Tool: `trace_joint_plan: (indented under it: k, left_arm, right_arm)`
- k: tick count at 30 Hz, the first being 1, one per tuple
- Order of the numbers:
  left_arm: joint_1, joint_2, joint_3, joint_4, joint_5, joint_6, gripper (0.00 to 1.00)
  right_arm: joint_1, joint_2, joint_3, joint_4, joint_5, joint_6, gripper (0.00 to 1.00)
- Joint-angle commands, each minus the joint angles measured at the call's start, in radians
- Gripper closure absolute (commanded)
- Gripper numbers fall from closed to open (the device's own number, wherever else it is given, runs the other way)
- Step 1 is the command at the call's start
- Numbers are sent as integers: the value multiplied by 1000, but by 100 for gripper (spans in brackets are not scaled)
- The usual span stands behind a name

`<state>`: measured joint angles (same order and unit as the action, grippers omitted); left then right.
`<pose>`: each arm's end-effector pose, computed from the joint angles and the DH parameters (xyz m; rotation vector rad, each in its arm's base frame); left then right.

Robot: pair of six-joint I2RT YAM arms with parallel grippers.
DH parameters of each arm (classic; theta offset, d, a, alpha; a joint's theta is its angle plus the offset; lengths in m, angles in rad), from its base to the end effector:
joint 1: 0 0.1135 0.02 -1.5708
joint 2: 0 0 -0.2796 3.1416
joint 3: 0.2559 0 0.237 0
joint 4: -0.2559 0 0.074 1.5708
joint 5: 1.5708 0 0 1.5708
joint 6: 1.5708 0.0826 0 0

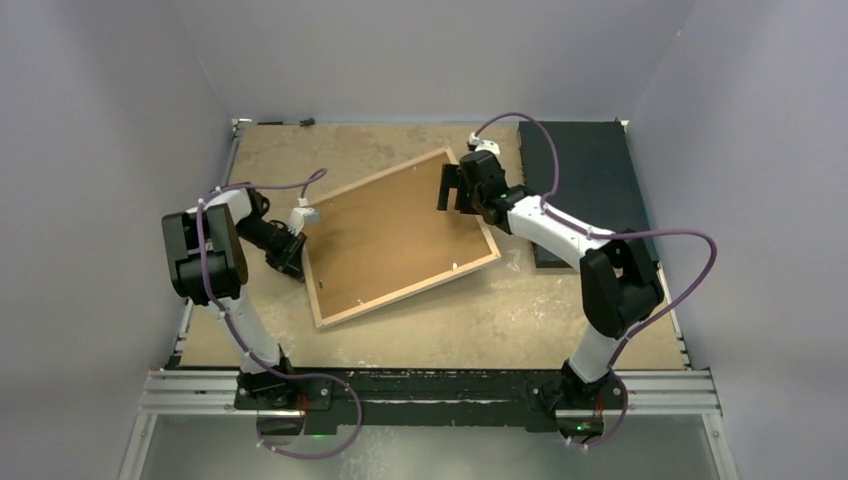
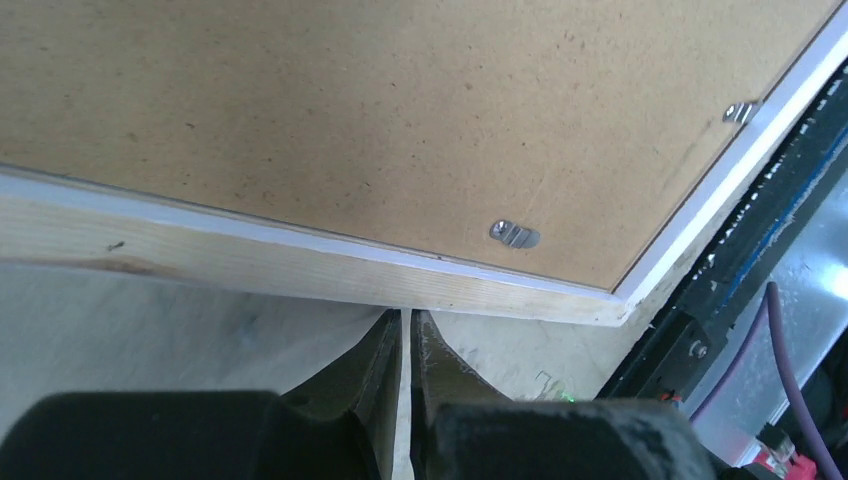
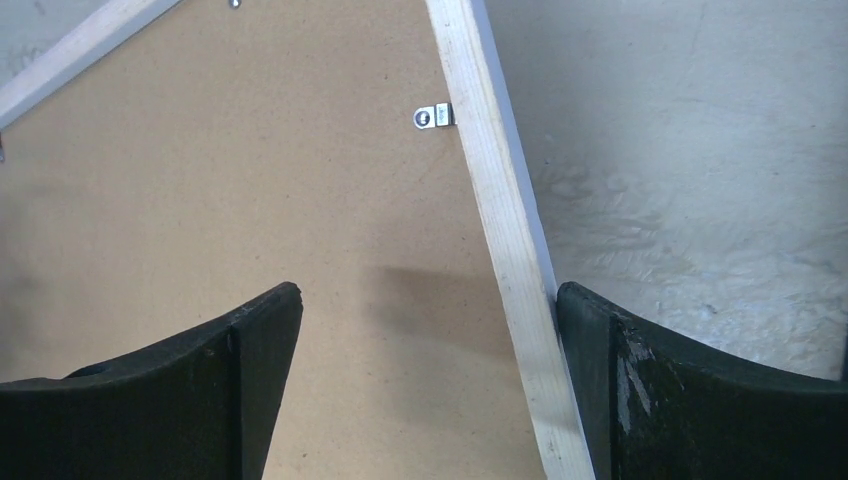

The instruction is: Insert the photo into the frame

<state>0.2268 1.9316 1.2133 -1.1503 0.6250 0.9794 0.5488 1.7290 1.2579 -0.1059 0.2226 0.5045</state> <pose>0.2929 0.0180 0.1346 0.9205 2.7061 -1.0026 0.3722 0.2062 0.2547 0.0827 2.1541 0.3786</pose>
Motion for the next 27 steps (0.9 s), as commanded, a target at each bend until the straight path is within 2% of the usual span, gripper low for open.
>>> trace_joint_plan:
  k: [1,9,23,27]
  left_arm:
    - [2,-48,11,38,118,-31,94]
    - [11,-25,-30,115,52,-47,95]
    - [11,-16,-35,104,87,-32,96]
    - [11,-16,-43,103,98,-29,97]
  right_arm:
    - [60,25,42,-18,-103,66,1]
    - [51,-20,-89,25,-117,92,1]
    - [38,59,-229,155,-207,134,1]
    - [30,45,-191,70,-104,118,1]
